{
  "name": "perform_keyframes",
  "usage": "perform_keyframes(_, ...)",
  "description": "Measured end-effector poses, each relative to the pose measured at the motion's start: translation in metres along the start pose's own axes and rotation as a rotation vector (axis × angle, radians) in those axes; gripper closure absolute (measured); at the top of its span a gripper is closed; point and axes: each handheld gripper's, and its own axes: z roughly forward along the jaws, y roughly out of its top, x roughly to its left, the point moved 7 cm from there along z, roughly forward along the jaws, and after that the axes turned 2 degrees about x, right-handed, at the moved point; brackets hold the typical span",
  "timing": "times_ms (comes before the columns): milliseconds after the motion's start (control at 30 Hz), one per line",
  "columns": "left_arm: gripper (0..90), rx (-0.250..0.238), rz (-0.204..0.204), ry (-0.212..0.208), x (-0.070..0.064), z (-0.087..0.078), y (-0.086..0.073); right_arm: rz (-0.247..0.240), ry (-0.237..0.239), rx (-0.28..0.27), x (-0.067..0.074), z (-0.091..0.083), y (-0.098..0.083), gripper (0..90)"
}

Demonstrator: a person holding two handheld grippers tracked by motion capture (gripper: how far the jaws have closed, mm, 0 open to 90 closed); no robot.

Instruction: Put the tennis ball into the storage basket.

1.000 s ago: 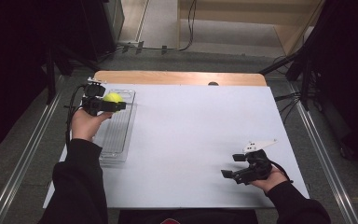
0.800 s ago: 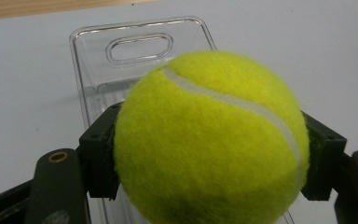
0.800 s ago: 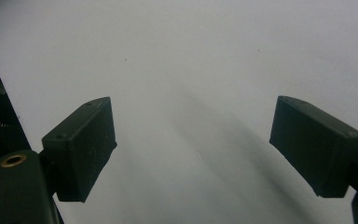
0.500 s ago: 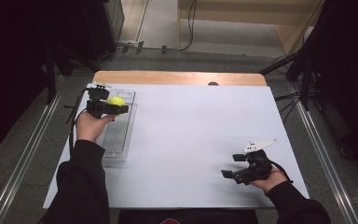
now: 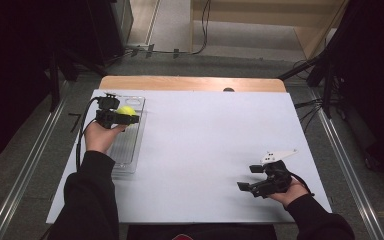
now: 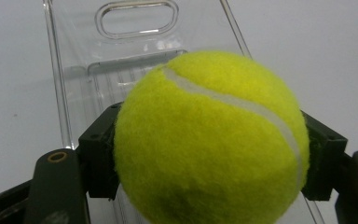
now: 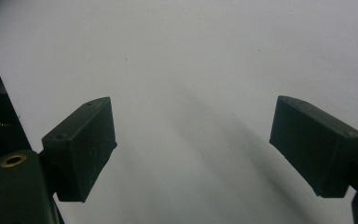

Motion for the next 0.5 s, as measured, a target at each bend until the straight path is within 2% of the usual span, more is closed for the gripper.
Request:
perform_keyframes(167,25.7,0.011,-0.020,0.000,0.0017,0.0034,-0.0020,0.001,0.000,0.000,0.0001,-0.0001,0.0000,12.2)
perform_keyframes(500,25.3,0.006,-0.026,-0.001,0.0036,0.0019,-0.0019,0.001,0.000,0.000,0.0002,0.0000,0.0000,12.2)
